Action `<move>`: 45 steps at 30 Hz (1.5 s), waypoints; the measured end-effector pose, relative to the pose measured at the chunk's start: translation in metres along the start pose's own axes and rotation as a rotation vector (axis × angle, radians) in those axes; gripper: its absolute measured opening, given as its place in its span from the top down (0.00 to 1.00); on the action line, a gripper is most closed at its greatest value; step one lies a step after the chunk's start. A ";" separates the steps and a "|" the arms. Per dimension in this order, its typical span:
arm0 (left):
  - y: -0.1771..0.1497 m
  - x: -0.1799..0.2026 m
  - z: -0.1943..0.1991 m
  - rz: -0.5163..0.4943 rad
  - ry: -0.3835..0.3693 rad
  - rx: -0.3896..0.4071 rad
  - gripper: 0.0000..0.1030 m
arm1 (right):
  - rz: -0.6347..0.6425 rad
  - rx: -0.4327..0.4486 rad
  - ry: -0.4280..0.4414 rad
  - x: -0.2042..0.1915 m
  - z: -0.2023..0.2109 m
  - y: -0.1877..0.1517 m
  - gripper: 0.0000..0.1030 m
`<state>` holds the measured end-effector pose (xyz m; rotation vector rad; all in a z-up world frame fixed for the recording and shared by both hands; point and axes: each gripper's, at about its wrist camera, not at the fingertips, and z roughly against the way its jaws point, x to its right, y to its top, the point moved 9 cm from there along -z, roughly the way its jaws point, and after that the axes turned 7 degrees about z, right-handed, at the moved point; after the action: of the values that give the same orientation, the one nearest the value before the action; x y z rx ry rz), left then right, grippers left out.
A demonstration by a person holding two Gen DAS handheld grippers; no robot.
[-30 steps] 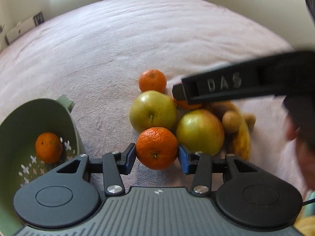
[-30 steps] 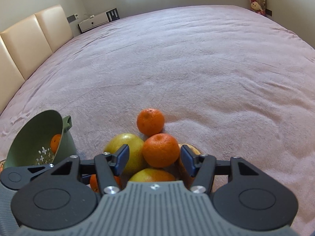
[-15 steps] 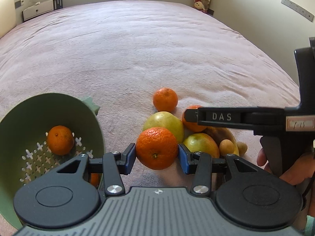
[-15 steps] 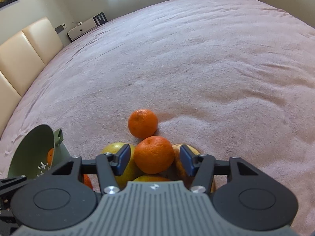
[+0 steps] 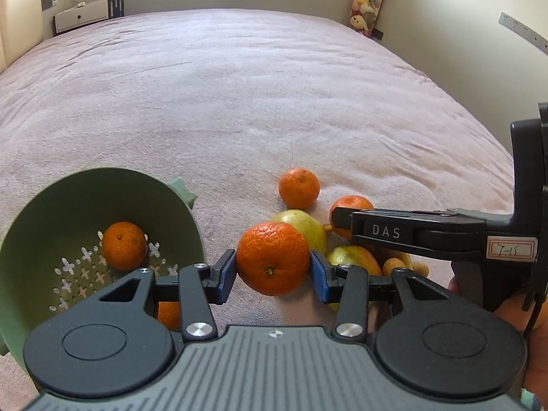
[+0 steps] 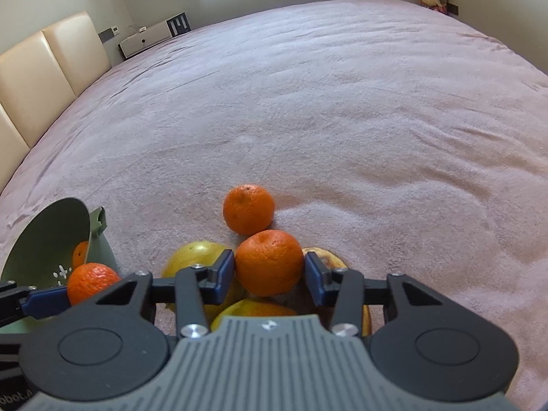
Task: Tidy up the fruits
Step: 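Carry both held mandarins over the green colander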
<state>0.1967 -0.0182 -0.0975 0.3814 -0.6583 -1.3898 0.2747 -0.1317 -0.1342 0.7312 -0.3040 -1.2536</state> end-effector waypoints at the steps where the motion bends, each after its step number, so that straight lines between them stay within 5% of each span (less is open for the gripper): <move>1: 0.001 -0.001 0.003 0.004 0.000 0.006 0.50 | 0.000 0.010 -0.003 -0.001 0.003 0.003 0.59; 24: 0.034 -0.069 0.088 0.138 0.061 0.179 0.50 | 0.221 0.226 0.170 -0.123 0.074 0.045 0.59; 31: 0.036 -0.100 0.101 0.196 0.095 0.193 0.50 | 0.308 0.223 0.194 -0.155 0.079 0.039 0.59; 45: 0.013 -0.153 0.075 0.319 0.131 0.071 0.50 | 0.458 0.076 0.216 -0.197 0.045 0.008 0.59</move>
<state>0.1525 0.1435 -0.0634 0.4014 -0.6314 -1.0323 0.1932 0.0386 -0.0610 0.8004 -0.3210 -0.7272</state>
